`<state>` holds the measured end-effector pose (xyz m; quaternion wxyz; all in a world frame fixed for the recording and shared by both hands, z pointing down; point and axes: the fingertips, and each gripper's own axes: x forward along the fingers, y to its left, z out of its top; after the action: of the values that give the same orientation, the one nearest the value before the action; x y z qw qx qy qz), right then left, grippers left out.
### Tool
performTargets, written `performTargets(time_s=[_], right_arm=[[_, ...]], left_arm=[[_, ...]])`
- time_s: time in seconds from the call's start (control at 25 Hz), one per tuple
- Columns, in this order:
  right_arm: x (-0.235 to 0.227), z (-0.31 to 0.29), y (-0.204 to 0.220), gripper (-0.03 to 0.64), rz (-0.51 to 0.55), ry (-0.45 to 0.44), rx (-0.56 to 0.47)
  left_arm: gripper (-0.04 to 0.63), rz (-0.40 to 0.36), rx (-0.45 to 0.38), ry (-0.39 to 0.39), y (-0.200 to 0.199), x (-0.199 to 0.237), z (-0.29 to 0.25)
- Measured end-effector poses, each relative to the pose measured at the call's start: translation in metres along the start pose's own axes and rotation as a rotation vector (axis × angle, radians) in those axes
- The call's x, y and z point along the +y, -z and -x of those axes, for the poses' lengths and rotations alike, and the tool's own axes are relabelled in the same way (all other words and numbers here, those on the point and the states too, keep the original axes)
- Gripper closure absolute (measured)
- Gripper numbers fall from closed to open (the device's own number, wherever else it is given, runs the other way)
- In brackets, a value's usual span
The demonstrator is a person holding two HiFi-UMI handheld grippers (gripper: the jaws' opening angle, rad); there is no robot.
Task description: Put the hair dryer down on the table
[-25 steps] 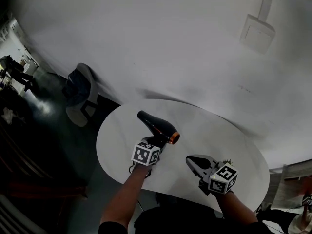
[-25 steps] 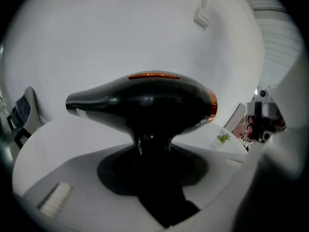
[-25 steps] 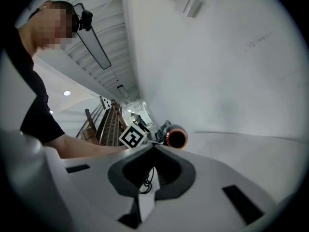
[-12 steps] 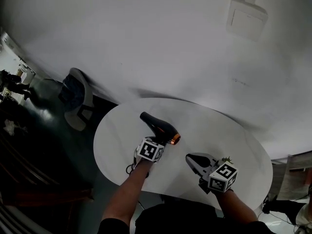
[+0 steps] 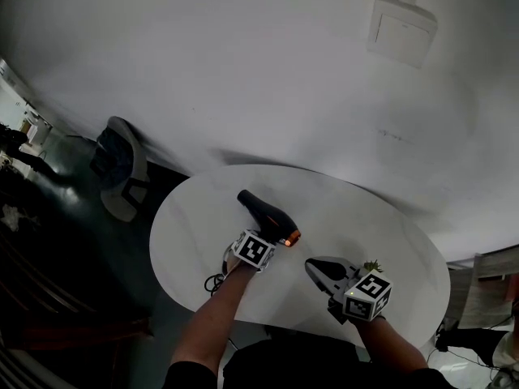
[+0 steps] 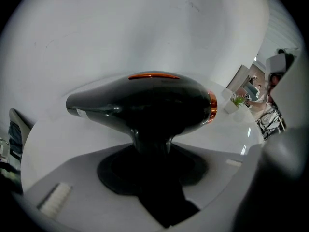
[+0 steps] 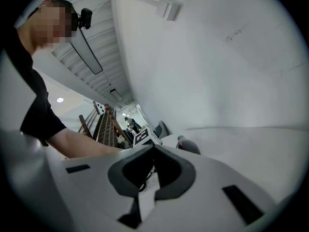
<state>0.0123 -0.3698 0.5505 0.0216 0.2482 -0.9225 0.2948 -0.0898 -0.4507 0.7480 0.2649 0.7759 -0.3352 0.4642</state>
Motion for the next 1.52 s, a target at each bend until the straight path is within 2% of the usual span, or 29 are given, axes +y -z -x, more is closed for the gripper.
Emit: performTargets(time_s=[0.08,0.2,0.36,0.52,0.84,0.92,1.0,1.08,1.2,1.4,1.52], right_arm=[[0.001,-0.001,0.0,0.606,-0.005,-0.001,-0.002],[0.003,-0.003,-0.001,0.606,-0.009,-0.003,-0.006],[0.005,-0.004,0.001,0.604,-0.008,-0.003,0.003],[0.005,-0.005,0.003,0.604,-0.01,-0.002,0.009],[0.01,-0.01,0.0,0.604,0.002,-0.013,0.014],[0.011,-0.01,0.0,0.606,0.012,-0.012,0.018],[0.013,-0.009,0.001,0.604,0.024,-0.008,0.029],[0.015,-0.009,0.003,0.606,0.035,-0.004,0.042],[0.019,-0.009,0.001,0.606,0.034,-0.007,0.043],[0.029,-0.011,0.001,0.604,0.07,-0.015,0.058],[0.041,-0.016,-0.003,0.604,0.097,-0.027,0.059]], left_arm=[[0.426,-0.009,0.002,-0.001,-0.001,0.002,-0.003],[0.426,0.012,0.032,0.048,0.009,-0.006,-0.014],[0.426,0.013,0.072,0.056,0.016,-0.008,-0.018],[0.426,0.008,0.075,0.059,0.017,-0.009,-0.02],[0.417,-0.062,0.093,-0.012,0.021,-0.006,-0.024],[0.394,-0.101,0.093,-0.051,0.019,-0.002,-0.023],[0.354,-0.144,0.089,-0.095,0.018,0.001,-0.022],[0.345,-0.164,0.079,-0.123,0.018,0.003,-0.02],[0.328,-0.155,0.051,-0.135,0.016,0.004,-0.014],[0.325,-0.14,0.002,-0.111,0.012,0.0,0.006],[0.327,-0.113,-0.059,-0.116,0.009,0.002,0.026]])
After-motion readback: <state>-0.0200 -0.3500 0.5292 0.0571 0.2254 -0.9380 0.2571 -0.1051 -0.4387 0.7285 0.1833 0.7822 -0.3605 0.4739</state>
